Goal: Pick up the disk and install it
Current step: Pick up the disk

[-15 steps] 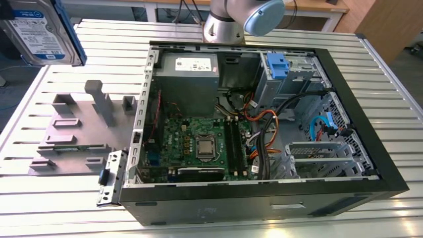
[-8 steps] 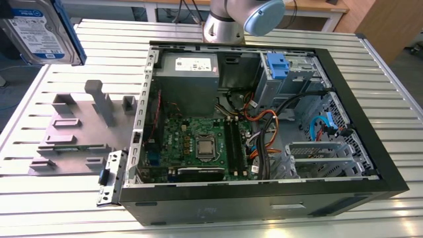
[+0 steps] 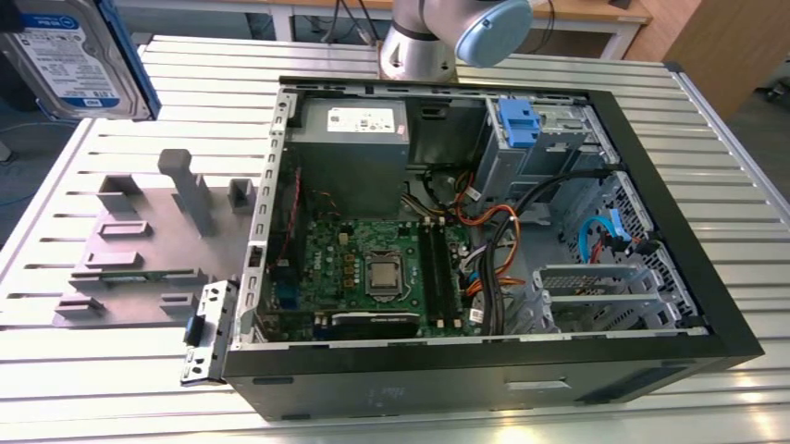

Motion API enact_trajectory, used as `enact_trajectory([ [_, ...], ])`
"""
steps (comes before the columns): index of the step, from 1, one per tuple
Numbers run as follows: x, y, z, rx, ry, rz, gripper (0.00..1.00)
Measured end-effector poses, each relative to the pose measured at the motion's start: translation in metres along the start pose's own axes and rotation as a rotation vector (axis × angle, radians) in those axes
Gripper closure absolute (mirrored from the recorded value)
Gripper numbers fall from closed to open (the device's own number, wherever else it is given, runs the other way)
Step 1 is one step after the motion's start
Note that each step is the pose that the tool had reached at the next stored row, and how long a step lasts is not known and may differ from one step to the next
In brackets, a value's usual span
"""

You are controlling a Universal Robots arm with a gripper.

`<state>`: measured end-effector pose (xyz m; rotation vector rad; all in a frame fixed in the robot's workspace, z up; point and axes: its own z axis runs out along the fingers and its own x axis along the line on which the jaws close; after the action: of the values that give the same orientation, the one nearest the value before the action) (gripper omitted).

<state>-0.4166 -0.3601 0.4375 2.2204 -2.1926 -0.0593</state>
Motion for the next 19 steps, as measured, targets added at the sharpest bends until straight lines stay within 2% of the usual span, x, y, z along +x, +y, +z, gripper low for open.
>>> enact_trajectory([
  [19, -0.0001, 0.0002, -0.0044, 0.0000, 0.0001, 0.000, 0.64],
])
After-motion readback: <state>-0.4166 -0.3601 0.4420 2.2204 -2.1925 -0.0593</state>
